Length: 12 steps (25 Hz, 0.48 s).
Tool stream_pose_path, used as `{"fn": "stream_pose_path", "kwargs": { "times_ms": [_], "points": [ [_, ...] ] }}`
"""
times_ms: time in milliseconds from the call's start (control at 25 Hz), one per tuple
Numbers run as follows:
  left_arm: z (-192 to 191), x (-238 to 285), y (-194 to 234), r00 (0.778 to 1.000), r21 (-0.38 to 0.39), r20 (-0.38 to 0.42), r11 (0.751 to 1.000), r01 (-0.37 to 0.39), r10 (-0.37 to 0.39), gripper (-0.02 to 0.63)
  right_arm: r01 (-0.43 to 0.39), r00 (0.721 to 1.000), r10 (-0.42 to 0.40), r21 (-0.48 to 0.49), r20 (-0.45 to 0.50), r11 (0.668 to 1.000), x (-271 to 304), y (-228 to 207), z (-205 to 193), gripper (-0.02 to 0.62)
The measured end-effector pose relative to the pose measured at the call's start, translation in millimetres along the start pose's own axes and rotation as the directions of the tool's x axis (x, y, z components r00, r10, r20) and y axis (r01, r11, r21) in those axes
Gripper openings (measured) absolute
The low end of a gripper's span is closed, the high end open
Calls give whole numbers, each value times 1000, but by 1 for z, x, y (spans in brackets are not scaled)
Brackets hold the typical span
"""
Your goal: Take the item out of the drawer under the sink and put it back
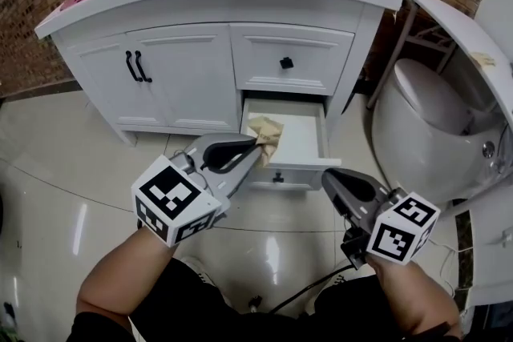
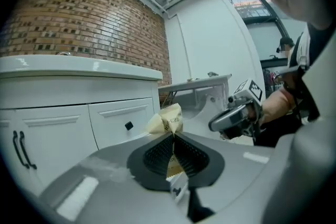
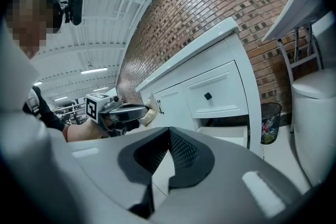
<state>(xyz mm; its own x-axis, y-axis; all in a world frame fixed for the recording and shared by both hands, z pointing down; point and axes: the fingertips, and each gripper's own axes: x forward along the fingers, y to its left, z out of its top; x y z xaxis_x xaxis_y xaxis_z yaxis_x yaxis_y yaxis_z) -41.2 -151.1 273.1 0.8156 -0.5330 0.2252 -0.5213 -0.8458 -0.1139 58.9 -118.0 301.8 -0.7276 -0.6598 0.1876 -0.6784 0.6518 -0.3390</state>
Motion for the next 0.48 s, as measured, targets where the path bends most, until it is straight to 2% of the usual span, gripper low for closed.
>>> {"fn": "stream_pose_path", "kwargs": {
  "times_ms": [240, 480],
  "points": [
    [12, -37, -27, 995, -90, 100, 996, -8, 17, 15, -33, 999, 33, -42, 8, 999, -7, 22, 2, 3],
    [1, -51, -29, 991, -129, 131, 992, -7, 24, 15, -26, 1000, 26, -63, -2, 998, -10, 26, -3, 3]
  ]
}}
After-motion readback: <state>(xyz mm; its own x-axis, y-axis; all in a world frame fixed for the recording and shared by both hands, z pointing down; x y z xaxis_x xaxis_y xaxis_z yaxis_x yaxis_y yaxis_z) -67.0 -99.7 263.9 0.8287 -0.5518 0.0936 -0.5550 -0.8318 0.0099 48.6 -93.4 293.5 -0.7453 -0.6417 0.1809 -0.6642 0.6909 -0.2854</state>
